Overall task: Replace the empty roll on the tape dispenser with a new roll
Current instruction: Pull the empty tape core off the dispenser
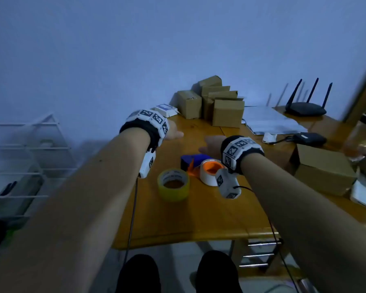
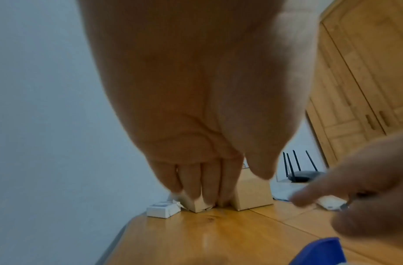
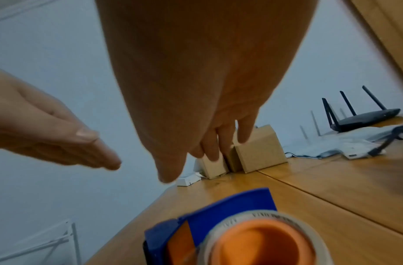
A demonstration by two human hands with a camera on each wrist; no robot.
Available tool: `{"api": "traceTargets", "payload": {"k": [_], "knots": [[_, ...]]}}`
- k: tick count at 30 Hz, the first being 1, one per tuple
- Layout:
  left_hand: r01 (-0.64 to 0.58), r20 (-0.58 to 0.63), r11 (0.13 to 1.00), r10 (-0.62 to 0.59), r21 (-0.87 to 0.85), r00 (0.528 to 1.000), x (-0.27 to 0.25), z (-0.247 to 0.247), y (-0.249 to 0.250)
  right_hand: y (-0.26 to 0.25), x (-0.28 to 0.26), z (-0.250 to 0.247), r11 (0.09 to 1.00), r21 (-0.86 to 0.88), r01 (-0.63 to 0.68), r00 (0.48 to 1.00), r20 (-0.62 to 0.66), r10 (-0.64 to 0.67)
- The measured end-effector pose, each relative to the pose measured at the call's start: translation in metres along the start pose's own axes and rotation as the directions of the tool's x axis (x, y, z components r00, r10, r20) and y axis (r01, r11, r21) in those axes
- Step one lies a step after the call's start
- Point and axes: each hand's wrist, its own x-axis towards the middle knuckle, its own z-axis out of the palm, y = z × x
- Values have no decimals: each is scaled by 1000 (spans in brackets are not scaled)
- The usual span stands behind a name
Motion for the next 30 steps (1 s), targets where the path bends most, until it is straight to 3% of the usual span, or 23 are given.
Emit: {"api": "traceTargets", "payload": {"k": [4,8,12,21,26,30], "knots": [[-6,113,1000,7,-10,994,-15,3,4,3,-5,16,998,-56,20,995,101,-14],[-56,195,997,67,-59,979,-11,6,-1,4,3,25,998,-43,-36,996,79,40],[-51,232,966,112,-254,966,4,11,-14,12,25,33,987,-158,1,994,106,16],[-20,247,860,169,-510,954,24,22,-24,10,46,34,943,-323,74,965,261,14],[-19,298,833,219,-552,929,32,25,-21,17,49,33,935,-335,115,967,253,-28],[-47,270,831,233,-555,934,35,19,-16,23,44,30,957,-268,112,978,199,-59]]}}
